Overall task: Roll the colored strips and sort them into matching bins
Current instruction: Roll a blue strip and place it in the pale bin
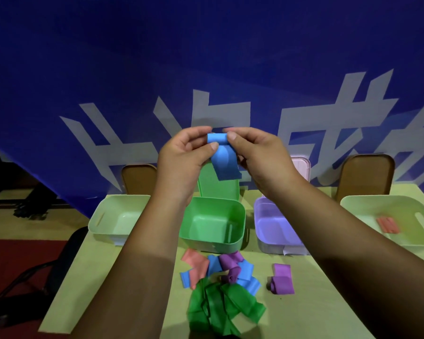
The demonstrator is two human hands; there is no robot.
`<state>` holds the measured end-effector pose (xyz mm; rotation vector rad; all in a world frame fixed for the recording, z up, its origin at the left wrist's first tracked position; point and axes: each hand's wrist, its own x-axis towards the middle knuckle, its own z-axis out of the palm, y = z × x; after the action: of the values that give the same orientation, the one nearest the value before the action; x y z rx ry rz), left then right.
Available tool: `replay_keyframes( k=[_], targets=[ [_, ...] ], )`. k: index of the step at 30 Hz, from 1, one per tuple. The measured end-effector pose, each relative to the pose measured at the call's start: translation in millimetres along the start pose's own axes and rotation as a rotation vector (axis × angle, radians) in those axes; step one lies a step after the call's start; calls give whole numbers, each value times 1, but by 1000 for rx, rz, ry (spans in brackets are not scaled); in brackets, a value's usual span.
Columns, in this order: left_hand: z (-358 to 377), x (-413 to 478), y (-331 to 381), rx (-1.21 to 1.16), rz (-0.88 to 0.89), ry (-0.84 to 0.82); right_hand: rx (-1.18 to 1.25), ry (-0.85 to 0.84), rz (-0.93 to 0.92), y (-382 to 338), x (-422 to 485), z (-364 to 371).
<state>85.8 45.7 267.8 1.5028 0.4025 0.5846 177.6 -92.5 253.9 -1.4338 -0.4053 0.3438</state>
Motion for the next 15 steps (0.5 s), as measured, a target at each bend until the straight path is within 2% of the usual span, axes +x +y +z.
replay_keyframes(
  k=[11, 15],
  targets=[
    [12, -29, -12, 6, -63, 19, 41, -23, -42, 10, -32, -17],
    [14, -38, -12, 17, -21, 7, 128, -30, 46, 6, -41, -20]
  ],
)
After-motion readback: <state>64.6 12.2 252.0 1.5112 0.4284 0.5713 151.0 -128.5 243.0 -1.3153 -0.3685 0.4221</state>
